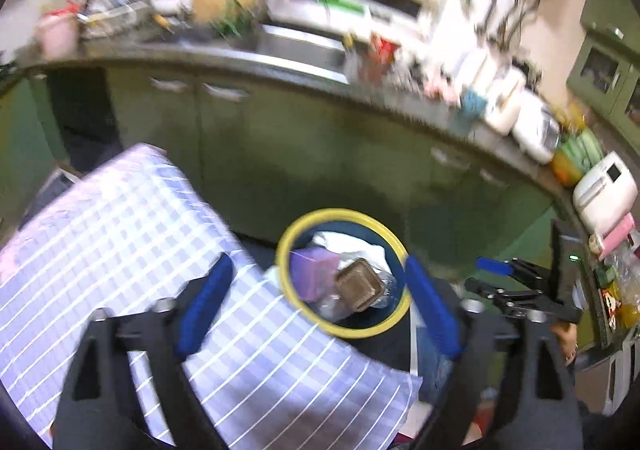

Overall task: Collect trash
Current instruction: 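Carry the brown tray over the bin and open the left gripper, then grasp the white snack wrapper beside the cola can with the right gripper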

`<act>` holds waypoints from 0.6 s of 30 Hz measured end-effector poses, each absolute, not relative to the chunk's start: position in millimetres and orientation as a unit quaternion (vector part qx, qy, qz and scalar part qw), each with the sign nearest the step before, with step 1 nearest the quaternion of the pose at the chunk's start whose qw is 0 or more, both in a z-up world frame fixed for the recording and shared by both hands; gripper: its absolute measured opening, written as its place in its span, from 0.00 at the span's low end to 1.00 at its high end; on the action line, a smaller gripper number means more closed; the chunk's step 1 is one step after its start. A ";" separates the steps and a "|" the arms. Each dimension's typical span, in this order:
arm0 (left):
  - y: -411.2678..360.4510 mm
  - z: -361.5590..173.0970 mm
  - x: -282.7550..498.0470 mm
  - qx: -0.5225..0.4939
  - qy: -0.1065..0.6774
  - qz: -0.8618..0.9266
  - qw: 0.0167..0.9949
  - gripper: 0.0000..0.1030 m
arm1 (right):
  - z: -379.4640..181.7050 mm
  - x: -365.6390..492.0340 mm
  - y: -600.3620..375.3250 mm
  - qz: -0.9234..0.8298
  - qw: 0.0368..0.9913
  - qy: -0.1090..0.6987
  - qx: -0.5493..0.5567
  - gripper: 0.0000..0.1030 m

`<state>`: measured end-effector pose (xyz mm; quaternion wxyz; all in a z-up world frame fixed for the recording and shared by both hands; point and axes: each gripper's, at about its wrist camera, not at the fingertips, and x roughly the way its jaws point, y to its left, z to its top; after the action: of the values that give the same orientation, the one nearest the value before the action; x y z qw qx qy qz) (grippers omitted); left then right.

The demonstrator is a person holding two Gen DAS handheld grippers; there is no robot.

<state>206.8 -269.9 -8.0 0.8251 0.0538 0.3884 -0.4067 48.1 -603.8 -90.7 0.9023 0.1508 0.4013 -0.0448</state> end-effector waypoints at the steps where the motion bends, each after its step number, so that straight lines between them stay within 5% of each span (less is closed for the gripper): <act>1: -250.5 -2.8 201.2 0.047 0.377 -0.399 0.835 0.88 | -89.3 51.6 -595.7 -0.036 0.903 0.403 0.144 0.67; 18: 45.4 -10.0 127.8 -0.050 0.299 -0.159 0.940 0.93 | -97.3 153.3 -263.3 0.379 0.811 0.435 -0.096 0.69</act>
<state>127.8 45.4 -10.0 0.9397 -0.0503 0.2985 -0.1589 153.3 -263.3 -97.3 0.8115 -0.0962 0.4345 0.3788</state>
